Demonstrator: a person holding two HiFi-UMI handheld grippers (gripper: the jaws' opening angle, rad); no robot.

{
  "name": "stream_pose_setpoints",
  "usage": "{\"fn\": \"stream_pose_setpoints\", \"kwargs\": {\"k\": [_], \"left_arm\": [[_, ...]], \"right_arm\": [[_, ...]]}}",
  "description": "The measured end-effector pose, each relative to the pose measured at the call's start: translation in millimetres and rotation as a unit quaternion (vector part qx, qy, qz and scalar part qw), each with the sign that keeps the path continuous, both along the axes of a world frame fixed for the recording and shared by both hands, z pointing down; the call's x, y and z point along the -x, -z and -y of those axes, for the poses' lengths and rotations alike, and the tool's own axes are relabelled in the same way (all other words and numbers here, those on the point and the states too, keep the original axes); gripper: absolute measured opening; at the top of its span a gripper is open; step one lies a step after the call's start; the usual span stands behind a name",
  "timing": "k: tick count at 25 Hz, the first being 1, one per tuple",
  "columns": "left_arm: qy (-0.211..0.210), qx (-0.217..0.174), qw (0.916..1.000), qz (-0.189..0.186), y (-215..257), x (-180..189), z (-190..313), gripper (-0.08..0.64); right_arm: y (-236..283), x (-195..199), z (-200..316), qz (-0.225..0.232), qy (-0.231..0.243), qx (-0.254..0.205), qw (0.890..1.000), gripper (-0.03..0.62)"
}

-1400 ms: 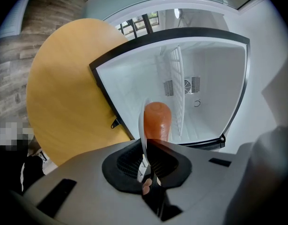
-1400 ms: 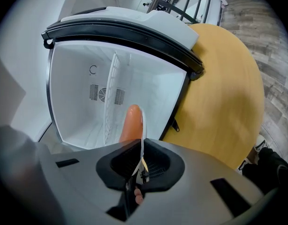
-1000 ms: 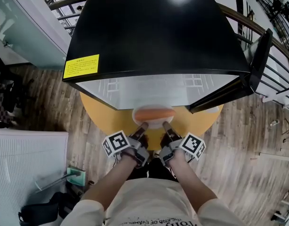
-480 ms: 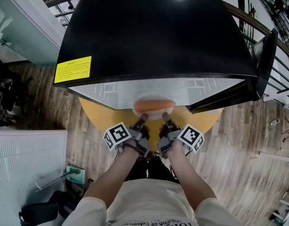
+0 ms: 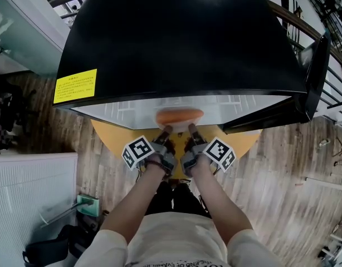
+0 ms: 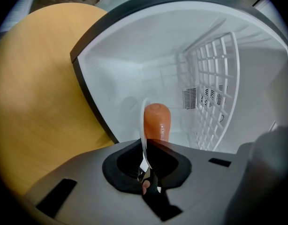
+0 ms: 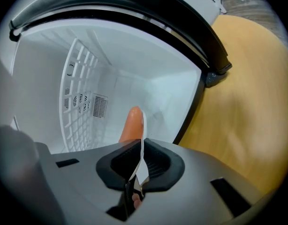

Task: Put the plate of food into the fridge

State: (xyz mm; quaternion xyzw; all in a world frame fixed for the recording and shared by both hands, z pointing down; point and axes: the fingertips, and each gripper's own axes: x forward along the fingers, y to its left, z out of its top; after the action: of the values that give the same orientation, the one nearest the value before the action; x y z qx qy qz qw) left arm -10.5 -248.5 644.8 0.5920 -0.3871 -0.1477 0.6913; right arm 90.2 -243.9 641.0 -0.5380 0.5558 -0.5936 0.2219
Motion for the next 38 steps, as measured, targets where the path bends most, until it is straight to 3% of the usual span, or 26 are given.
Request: {"fn": "stream_pose_setpoints", "kwargs": {"k": [38], "left_arm": [[-0.019, -0.025, 0.9979, 0.056, -9, -7, 36, 0.051]], "right_arm": [[-7, -5, 35, -0.073, 0.027, 0.004, 0.997, 0.052]]}}
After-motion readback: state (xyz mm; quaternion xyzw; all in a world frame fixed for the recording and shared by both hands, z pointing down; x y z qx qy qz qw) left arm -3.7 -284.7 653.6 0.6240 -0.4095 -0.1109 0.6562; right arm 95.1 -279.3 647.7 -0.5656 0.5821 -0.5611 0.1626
